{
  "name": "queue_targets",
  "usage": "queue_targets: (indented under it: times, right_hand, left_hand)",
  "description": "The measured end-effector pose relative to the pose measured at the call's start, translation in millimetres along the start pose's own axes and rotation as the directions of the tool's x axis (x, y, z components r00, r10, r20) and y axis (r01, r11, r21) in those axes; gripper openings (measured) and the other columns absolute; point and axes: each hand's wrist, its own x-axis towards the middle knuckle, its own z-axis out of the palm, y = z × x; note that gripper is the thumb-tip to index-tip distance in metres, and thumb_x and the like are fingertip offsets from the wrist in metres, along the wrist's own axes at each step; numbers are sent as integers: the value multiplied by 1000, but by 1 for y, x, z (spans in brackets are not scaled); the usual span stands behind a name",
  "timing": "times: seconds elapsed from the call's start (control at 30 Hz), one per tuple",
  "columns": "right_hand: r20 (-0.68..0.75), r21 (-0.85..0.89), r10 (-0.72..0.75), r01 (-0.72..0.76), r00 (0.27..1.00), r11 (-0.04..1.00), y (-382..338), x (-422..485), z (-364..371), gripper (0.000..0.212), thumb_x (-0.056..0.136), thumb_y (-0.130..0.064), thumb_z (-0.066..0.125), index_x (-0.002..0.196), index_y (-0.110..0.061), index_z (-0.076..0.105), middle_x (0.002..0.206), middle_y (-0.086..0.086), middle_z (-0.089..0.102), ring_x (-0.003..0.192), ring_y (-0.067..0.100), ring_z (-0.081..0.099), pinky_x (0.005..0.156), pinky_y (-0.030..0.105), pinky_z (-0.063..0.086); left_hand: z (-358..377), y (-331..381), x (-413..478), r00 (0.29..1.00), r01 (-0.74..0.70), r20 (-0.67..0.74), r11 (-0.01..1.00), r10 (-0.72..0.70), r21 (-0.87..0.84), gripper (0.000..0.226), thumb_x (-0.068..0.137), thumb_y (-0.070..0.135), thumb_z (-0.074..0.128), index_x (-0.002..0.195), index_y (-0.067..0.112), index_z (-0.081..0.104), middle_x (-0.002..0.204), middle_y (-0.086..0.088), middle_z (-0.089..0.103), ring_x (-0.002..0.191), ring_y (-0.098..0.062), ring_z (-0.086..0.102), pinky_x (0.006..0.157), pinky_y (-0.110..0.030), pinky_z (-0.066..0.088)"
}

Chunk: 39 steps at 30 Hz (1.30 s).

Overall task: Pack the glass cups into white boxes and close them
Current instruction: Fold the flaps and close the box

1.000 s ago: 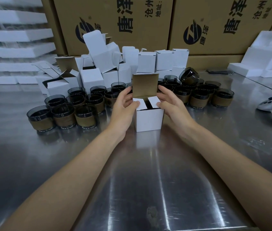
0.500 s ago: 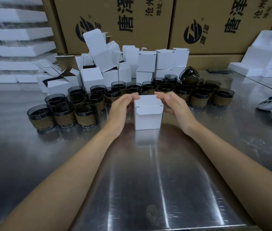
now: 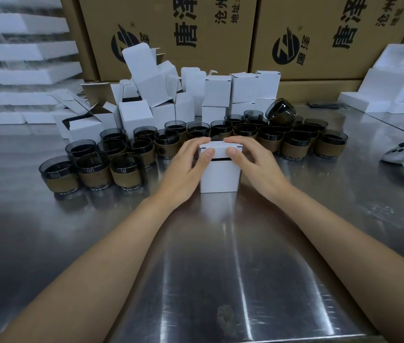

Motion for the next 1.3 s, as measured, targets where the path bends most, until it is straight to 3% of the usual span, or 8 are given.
queue_targets:
  times: [0.27,0.47,0.6,0.83,0.97,1.1,1.23,1.3]
  right_hand:
    - [58,-1,-109,109,992,994,1,-4,2,22,97,-24,54,118,-25,60,135,-2,48,128,4,43,92,5,36]
    - [125,101,-65,53,990,993,3,-3,-4,25,101,-16,48,118,-23,65,137,-2,51,126,-6,44,97,7,34]
    - [132,187,23,-48,991,981,-1,0,-1,31,100,-5,47,108,-27,68,136,-2,48,118,-15,43,94,2,32]
    - [43,-4,-120,120,992,993,5,-4,-1,13,98,-15,54,106,-22,62,131,0,48,123,0,45,94,11,39]
    - [154,-301,-194,233,969,925,7,-7,-2,47,88,-26,70,132,-18,54,143,1,40,138,12,33,109,34,37]
    - [294,-522,-278,397,915,754,-7,-5,4,91,75,-42,75,150,-21,28,151,-4,21,143,14,16,87,32,47]
    - [236,-611,-358,424,904,668,-12,0,4,92,69,-19,77,149,-22,31,141,0,26,134,20,26,69,26,43]
    - [197,-635,-369,405,908,658,-9,1,4,87,67,-16,76,145,-19,39,136,3,33,126,20,33,64,26,41]
  left_hand:
    - [2,8,0,995,94,39,980,-88,-177,17,101,23,49,117,25,53,127,2,49,106,8,47,85,-5,37]
    - [5,17,2,973,229,96,918,-209,-324,24,96,9,49,114,23,54,132,3,40,116,-3,42,93,-14,35]
    - [8,26,4,941,337,125,839,-314,-427,29,92,8,45,105,31,58,133,9,38,128,-11,40,110,-33,34]
    - [16,16,-3,953,301,90,879,-289,-370,42,99,20,46,139,32,40,146,4,41,128,-8,42,104,-24,35]
    - [16,11,-6,969,238,28,904,-244,-355,70,91,41,60,149,31,23,150,2,38,137,-9,38,112,-28,34]
    - [13,13,-4,965,191,-95,901,-246,-389,73,87,49,56,150,29,24,144,4,43,131,-9,44,107,-29,41]
    - [12,10,1,942,206,-134,847,-307,-490,79,77,59,53,147,26,34,135,2,54,122,-11,54,103,-36,46]
    - [14,7,4,941,215,-126,845,-313,-489,81,76,61,53,146,26,35,126,12,59,117,-2,56,100,-29,47]
